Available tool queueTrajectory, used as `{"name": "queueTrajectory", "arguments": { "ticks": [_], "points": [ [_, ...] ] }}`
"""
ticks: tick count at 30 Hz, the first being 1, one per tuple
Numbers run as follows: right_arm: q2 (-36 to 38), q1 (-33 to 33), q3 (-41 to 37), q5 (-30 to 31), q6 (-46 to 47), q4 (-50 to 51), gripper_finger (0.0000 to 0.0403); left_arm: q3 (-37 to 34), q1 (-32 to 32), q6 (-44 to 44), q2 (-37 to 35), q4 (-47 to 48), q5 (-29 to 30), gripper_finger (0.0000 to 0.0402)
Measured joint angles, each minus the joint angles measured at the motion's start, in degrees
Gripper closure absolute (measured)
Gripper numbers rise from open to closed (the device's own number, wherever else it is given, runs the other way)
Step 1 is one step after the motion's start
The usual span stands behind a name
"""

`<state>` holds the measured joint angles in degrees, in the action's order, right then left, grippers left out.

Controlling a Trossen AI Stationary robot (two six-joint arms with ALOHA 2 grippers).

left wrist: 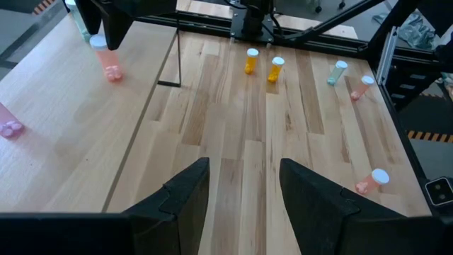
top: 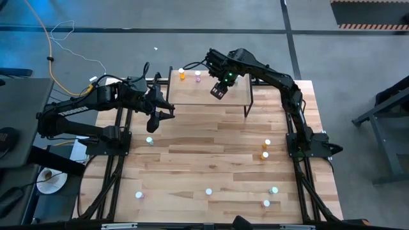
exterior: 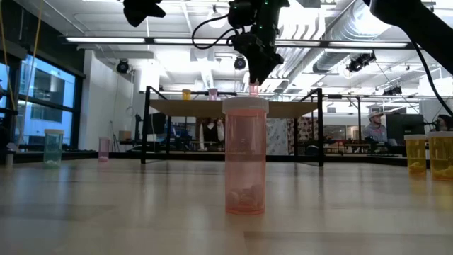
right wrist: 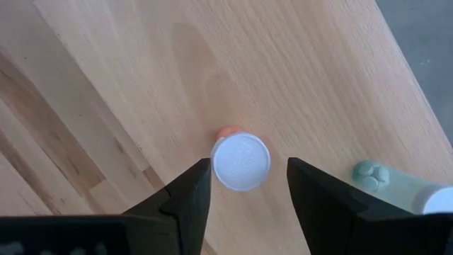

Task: Pick and place medicine bottles onto shelf by color
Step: Put the top pink pill bottle on the shelf

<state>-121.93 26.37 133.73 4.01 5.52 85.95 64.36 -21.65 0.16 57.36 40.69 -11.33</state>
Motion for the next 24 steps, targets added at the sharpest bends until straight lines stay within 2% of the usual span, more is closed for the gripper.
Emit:
{"name": "queueTrajectory", "arguments": {
  "ticks": [24],
  "points": [
    [0.94, 0.0, 0.02, -0.09, -0.63, -0.07, 0.0224, 0.0, -0.02, 0.02, 0.0, 0.0, 0.0, 0.0238]
  ]
}}
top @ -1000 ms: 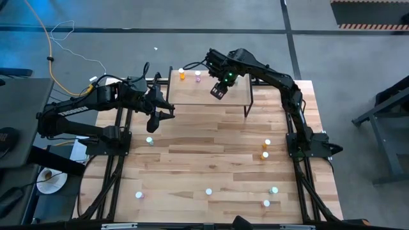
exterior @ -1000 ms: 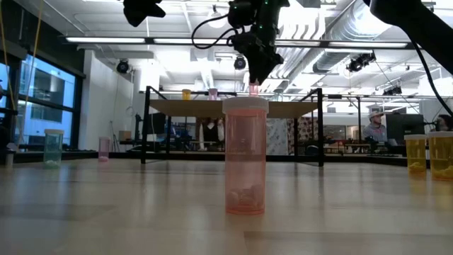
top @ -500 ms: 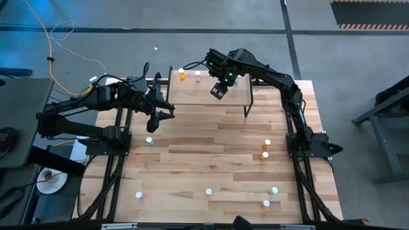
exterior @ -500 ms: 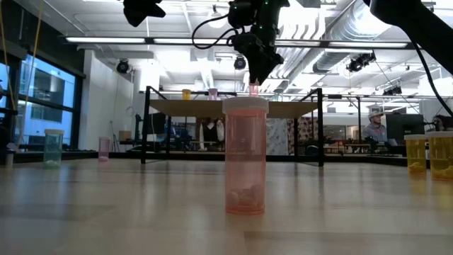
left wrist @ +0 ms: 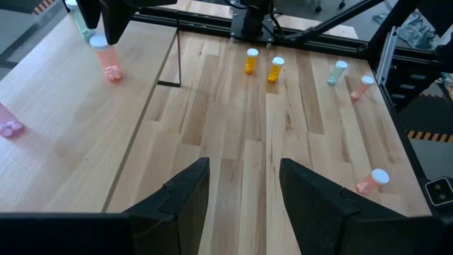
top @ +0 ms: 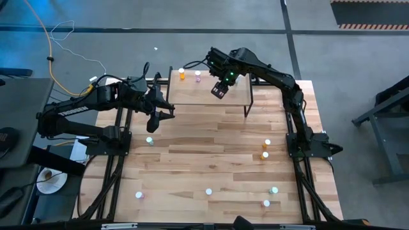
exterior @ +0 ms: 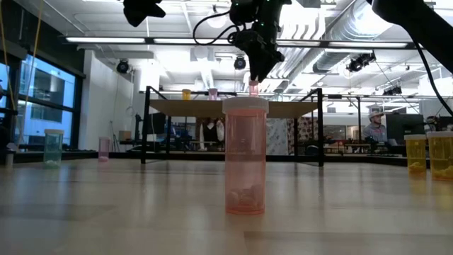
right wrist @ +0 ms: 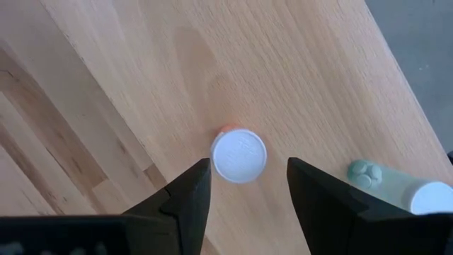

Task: Pick and place medicine bottles onto shelf by color
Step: Put the top pink pill bottle on the shelf

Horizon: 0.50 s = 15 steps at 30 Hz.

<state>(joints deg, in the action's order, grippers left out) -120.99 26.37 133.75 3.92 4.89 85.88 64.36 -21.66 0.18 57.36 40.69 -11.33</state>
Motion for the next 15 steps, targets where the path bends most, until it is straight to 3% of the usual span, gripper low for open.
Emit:
{"name": "queueTrajectory", "arguments": {
  "ticks": [15],
  "points": [
    [1.7, 0.79, 1.29, 0.42, -1.1, -3.19, 0.0224, 0.0, 0.02, 0.01, 0.0, 0.22, 0.0, 0.0238]
  ]
}}
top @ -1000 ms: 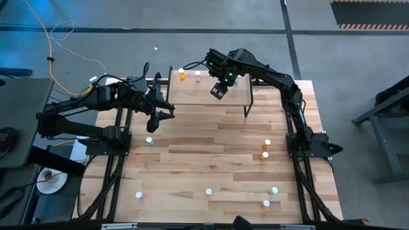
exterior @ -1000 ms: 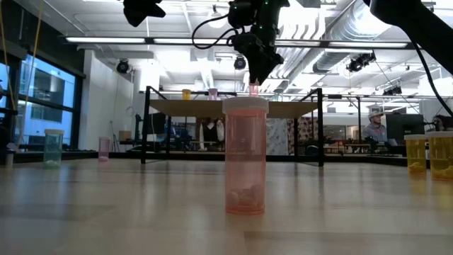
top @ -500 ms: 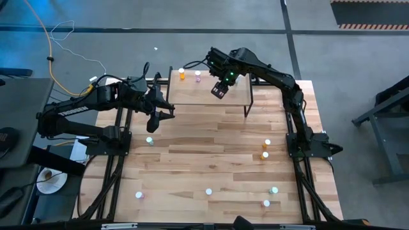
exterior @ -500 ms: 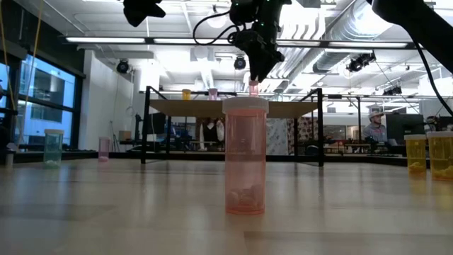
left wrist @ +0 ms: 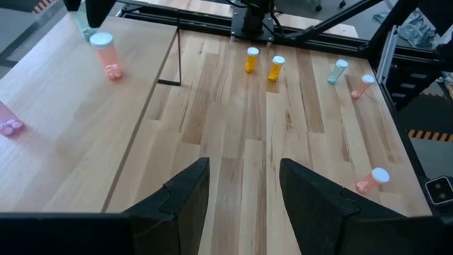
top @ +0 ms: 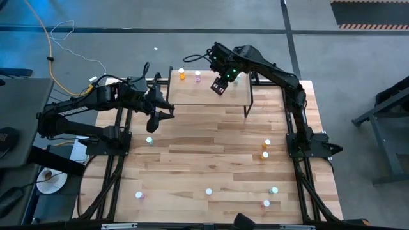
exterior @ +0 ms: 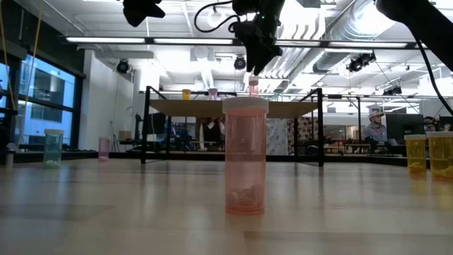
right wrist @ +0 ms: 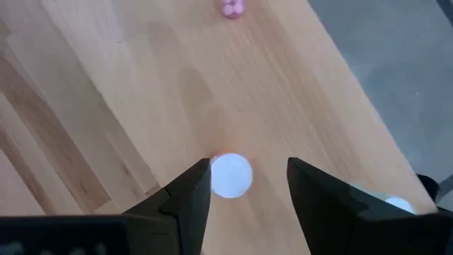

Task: Pick and place medicine bottles onto shelf by color
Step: Put the top pink pill bottle on the shelf

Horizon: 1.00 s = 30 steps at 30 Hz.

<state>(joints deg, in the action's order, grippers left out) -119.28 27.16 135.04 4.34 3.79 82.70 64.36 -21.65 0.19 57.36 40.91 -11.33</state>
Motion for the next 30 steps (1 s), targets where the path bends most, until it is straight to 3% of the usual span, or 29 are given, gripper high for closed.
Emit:
{"name": "queueTrajectory", "arguments": {
  "ticks": [20, 30],
  "points": [
    [6.12, -3.87, -0.46, 1.05, -1.28, 3.64, 0.0224, 0.0, 0.0, 3.96, 0.0, 1.75, 0.22, 0.0238],
    [6.76, -7.18, -10.05, 4.15, 0.25, 3.19, 0.0224, 0.0, 0.0, 4.1, 0.0, 2.86, 0.22, 0.0238]
  ]
}}
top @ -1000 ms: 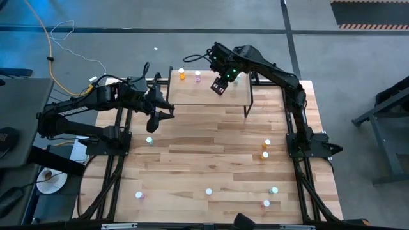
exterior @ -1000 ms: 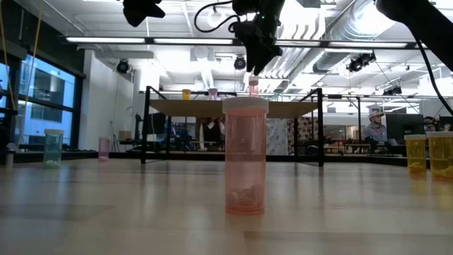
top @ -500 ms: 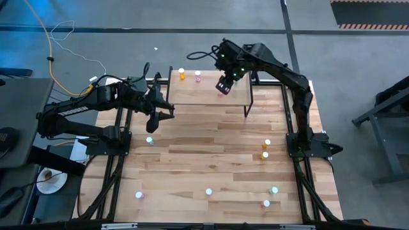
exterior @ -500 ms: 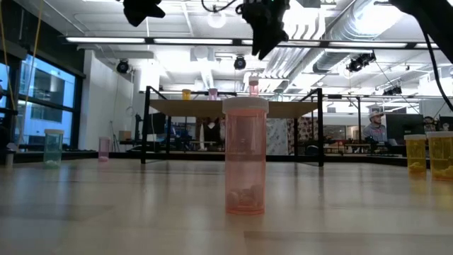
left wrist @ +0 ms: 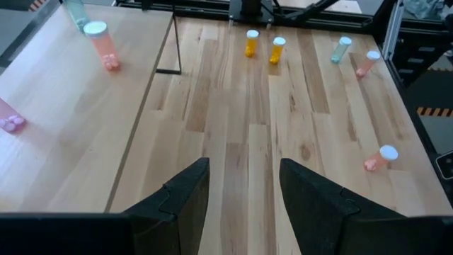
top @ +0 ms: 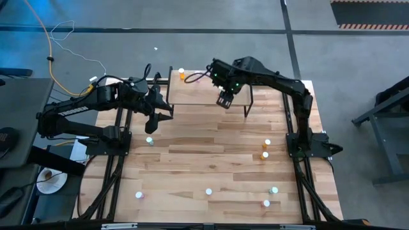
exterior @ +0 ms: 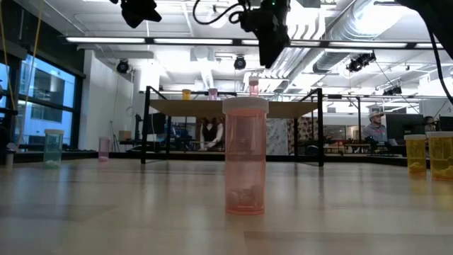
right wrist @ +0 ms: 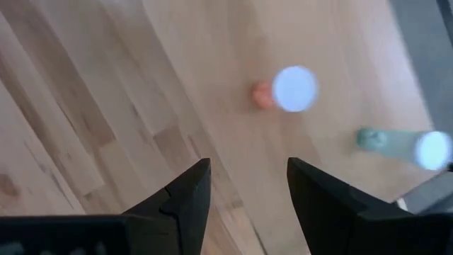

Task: Pick and place medicine bottles onto shelf by color
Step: Put the top pink pill bottle on the shelf

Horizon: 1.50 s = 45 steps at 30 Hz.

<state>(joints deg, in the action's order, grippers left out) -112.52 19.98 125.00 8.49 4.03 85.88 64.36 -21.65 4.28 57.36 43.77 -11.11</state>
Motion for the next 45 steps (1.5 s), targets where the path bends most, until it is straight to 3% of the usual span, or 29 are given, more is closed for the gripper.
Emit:
{"name": "queueTrajectory", "arguments": {
  "ticks": [6, 14, 20, 26, 34, 45],
  "points": [
    [6.3, -0.23, -11.11, -0.03, 1.71, -6.49, 0.0224, 0.0, -0.02, -0.01, 0.0, 0.16, -0.01, 0.0238],
    [19.95, -0.54, -28.45, -0.62, 6.16, -23.05, 0.0225, 0.0, -0.02, 0.01, 0.0, -0.13, -0.03, 0.0238],
    [26.16, -0.54, -39.29, -5.37, 8.96, -36.05, 0.0225, 0.0, -0.02, -0.01, 0.0, -0.26, -0.04, 0.0238],
    [27.16, -0.32, -46.82, -6.42, 8.74, -43.91, 0.0225, 0.0, 0.0, -0.01, 0.0, -0.28, -0.04, 0.0238],
    [27.14, 0.66, -56.73, -6.35, 8.44, -61.44, 0.0225, 0.0, -0.02, -0.01, 0.0, -0.31, -0.04, 0.0238],
    [27.05, -0.72, -62.32, -0.54, 9.06, -71.59, 0.0224, 0.0, -0.01, -0.01, 0.0, -0.3, -0.05, 0.0238]
  ]
}}
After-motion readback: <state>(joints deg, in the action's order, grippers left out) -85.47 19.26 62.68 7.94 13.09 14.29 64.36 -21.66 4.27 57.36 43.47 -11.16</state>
